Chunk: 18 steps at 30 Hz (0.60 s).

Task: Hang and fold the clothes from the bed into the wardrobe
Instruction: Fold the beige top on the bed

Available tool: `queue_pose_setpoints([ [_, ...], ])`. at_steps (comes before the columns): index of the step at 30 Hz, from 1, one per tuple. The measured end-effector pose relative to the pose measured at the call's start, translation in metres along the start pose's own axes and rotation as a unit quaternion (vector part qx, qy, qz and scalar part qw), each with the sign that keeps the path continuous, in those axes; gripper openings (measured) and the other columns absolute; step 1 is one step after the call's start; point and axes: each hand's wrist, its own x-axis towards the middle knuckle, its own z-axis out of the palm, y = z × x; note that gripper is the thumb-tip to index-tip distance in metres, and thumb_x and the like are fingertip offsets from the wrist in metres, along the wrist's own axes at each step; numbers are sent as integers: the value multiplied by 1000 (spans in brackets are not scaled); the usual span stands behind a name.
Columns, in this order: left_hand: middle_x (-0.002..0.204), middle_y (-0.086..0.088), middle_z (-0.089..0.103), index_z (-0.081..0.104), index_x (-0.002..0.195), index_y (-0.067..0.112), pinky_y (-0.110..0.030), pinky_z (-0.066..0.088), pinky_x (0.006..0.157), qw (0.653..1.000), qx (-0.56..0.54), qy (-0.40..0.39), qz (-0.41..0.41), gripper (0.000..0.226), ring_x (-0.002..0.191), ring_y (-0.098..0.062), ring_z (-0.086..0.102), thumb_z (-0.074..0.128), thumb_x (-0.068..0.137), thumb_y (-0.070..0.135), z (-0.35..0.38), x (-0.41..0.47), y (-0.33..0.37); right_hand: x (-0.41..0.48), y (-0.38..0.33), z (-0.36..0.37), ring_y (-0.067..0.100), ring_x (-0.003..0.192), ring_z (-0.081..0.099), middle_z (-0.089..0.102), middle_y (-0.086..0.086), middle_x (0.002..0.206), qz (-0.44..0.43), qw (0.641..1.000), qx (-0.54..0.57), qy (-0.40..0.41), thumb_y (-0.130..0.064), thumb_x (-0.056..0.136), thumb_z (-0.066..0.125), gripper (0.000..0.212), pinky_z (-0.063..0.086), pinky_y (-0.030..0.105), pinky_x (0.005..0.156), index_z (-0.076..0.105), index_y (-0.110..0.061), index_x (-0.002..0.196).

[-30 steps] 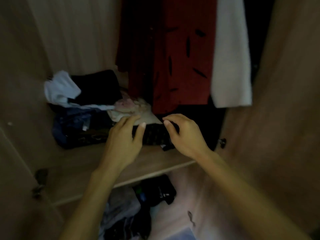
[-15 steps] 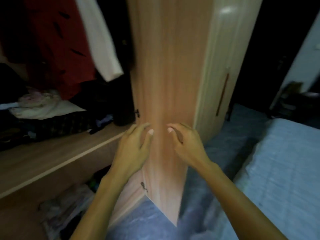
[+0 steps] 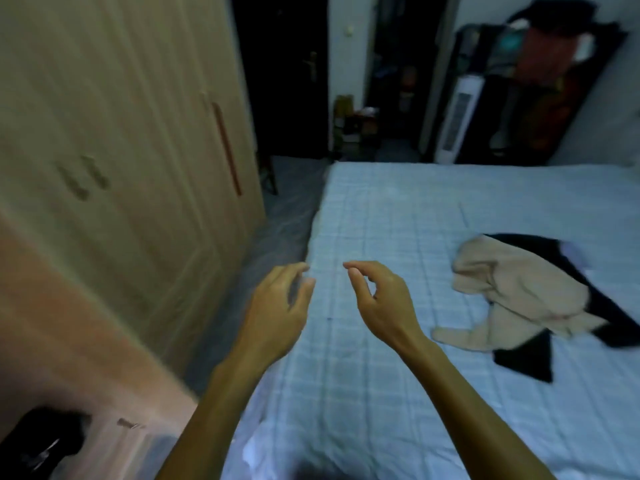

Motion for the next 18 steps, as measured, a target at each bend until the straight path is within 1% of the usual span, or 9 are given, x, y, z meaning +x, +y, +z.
queue_pose_setpoints([
  [3,118,4,61,60,119,19,-20,39,91,997,-50,-61,21,30,105,-6,54,50,96,34,64,24,19,-8,47,-38,-3,98,56,68,-8,108,55,997,-43,35,-28,97,50,24,36,1,84,69,-20,109],
  [7,118,8,59,57,122,24,-18,38,88,984,-92,-142,57,31,101,0,51,47,96,37,143,53,44,-19,97,-86,0,100,57,68,-8,108,134,982,-107,74,-32,96,47,29,35,0,83,69,-19,110],
  [10,117,6,60,58,121,22,-17,36,87,970,-128,-193,79,30,101,0,51,48,96,35,193,71,61,-25,130,-116,1,101,57,67,-7,110,187,968,-138,96,-29,97,48,26,37,3,84,68,-19,111],
  [13,117,4,60,58,122,21,-18,37,87,959,-143,-228,88,31,102,-2,51,48,96,34,240,86,78,-27,161,-140,4,100,58,67,-6,109,218,959,-138,116,-29,98,47,26,46,18,83,68,-20,112],
  [14,117,5,60,58,122,21,-18,37,87,956,-145,-239,90,30,102,-2,51,48,96,34,255,89,84,-29,171,-147,3,100,58,67,-6,109,227,957,-137,120,-28,98,48,26,47,20,84,68,-20,112],
  [16,117,5,60,59,121,21,-17,35,86,951,-142,-260,93,30,102,-1,51,48,96,34,285,92,97,-32,196,-162,2,97,58,67,-8,107,240,953,-133,130,-26,98,49,24,47,21,83,68,-19,111],
  [18,118,5,60,58,122,21,-15,34,85,946,-131,-279,95,31,102,0,50,47,96,34,319,96,111,-33,227,-178,2,90,58,64,-12,99,256,950,-117,138,-24,98,49,23,46,19,79,67,-19,111],
])
